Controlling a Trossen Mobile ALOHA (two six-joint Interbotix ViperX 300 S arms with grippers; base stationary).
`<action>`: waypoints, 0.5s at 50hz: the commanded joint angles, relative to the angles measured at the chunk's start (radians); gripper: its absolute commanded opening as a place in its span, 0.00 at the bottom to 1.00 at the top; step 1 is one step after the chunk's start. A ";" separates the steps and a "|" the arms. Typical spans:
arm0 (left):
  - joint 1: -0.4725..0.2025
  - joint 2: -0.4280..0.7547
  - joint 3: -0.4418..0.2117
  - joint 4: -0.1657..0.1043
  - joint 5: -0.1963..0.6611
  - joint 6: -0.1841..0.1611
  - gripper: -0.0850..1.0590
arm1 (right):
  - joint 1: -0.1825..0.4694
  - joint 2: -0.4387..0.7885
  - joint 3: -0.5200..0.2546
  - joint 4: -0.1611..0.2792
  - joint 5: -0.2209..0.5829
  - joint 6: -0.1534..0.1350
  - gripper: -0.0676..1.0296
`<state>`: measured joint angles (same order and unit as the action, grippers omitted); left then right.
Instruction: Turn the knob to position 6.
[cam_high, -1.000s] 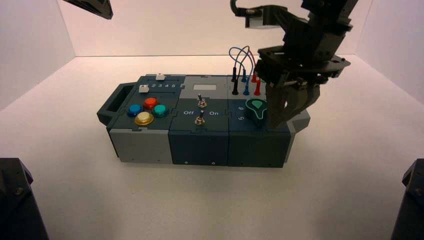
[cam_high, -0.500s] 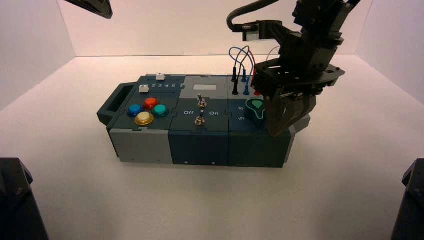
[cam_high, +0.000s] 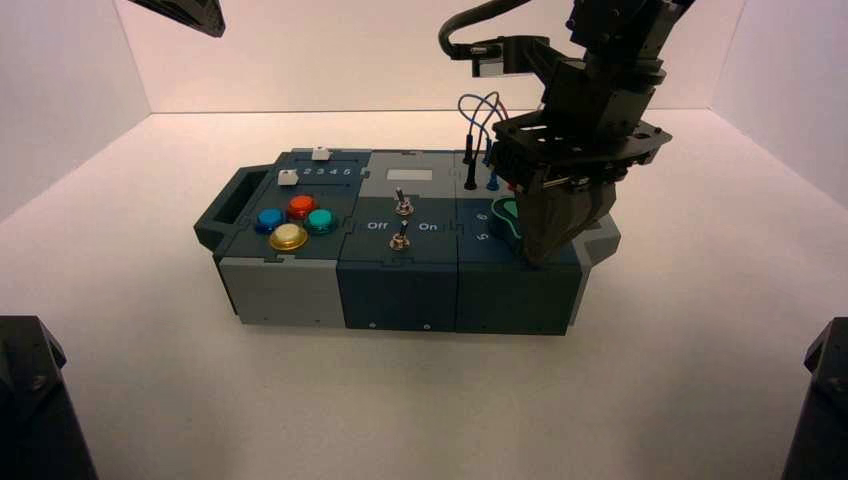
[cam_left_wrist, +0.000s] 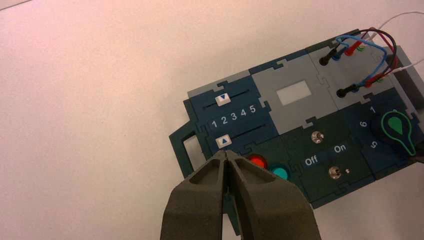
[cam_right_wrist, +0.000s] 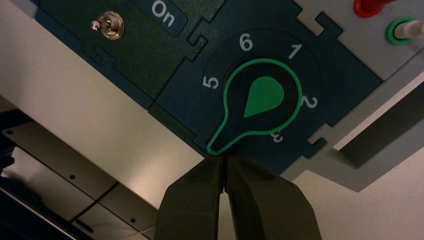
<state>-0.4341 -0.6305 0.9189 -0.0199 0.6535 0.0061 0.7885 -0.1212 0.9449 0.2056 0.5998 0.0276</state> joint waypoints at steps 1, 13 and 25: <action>-0.002 -0.006 -0.029 0.003 -0.005 0.008 0.05 | -0.002 -0.006 -0.032 -0.002 0.000 0.005 0.04; -0.003 -0.002 -0.029 0.003 -0.005 0.012 0.05 | -0.002 -0.006 -0.054 -0.002 0.003 0.005 0.04; -0.003 0.000 -0.031 0.003 -0.005 0.012 0.05 | -0.002 0.015 -0.075 -0.002 0.003 0.005 0.04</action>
<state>-0.4357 -0.6274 0.9189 -0.0184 0.6519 0.0123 0.7869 -0.1058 0.8989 0.2010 0.6059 0.0276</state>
